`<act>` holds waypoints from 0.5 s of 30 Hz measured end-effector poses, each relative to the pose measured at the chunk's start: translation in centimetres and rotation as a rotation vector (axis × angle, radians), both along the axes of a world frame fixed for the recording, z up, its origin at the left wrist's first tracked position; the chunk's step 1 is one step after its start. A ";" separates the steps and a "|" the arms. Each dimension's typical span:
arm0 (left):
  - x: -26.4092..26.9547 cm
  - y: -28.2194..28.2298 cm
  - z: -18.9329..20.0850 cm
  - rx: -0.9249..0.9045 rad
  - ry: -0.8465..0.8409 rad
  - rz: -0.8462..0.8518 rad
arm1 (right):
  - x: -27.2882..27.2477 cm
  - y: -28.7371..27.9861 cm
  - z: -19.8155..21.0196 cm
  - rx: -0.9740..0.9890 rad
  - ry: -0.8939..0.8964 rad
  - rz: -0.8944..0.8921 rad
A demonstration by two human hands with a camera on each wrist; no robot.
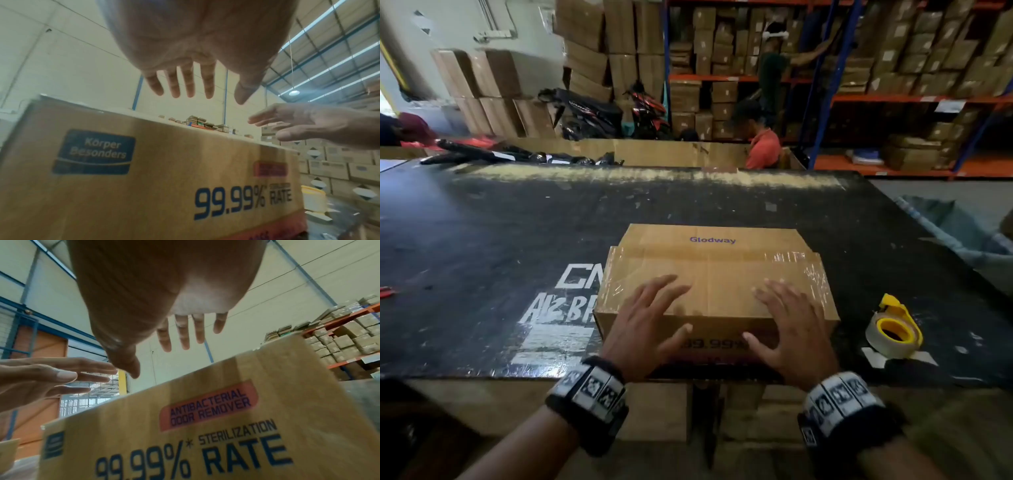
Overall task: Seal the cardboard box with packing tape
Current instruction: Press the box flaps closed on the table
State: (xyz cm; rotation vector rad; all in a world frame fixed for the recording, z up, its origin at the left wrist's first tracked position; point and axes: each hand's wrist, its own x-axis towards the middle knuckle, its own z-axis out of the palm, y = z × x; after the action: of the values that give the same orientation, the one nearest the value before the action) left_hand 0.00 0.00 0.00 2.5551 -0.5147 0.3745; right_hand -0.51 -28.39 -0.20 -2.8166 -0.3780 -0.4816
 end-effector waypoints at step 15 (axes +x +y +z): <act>2.6 -1.0 -2.4 0.364 0.185 0.091 | 5.2 0.4 -1.4 -0.161 0.305 -0.157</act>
State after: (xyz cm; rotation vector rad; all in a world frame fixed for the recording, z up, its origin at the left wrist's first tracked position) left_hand 2.58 -0.99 -2.44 2.9344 -0.4302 0.0768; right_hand 4.65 -27.97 -1.62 -3.0259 -0.1392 -0.0469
